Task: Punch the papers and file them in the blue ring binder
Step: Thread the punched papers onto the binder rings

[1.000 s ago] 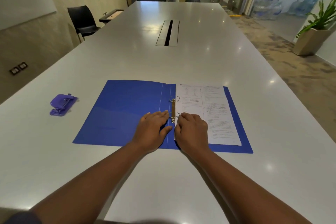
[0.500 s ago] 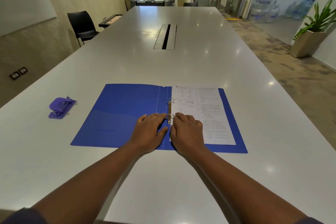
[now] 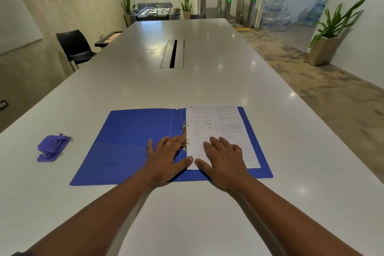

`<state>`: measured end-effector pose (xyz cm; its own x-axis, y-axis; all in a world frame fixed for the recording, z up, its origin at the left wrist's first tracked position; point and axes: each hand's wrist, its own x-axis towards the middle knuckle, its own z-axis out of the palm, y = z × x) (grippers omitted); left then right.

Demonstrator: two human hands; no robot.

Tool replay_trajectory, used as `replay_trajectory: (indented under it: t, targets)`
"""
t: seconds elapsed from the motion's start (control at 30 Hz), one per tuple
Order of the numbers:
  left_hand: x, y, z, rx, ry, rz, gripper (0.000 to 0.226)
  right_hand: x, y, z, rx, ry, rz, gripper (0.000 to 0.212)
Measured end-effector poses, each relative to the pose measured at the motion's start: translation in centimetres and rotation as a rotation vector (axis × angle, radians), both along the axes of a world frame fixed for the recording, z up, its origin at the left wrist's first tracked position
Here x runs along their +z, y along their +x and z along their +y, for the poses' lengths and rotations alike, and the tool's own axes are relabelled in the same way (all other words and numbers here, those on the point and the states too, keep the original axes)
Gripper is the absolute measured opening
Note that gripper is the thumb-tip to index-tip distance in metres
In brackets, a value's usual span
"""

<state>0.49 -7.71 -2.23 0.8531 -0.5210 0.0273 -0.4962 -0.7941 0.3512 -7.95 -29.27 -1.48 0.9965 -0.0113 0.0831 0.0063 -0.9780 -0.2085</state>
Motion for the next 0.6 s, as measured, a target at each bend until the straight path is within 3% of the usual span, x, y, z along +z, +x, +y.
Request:
replay_trajectory:
  t: [0.27,0.47,0.6]
  targets:
    - [0.7,1.3,-1.3,0.048,0.0,-0.023,0.09,0.1,2.2,-0.9,0.009,-0.072,-0.058,0.066]
    - [1.3,2.8,-2.1,0.179,-0.051,0.02,0.078,1.1,4.5,-1.6,0.027,-0.096,-0.05,0.062]
    - [1.9,4.1,-2.3,0.142,0.025,-0.007,0.092,1.1,5.4,-1.5,-0.04,-0.142,-0.08,0.056]
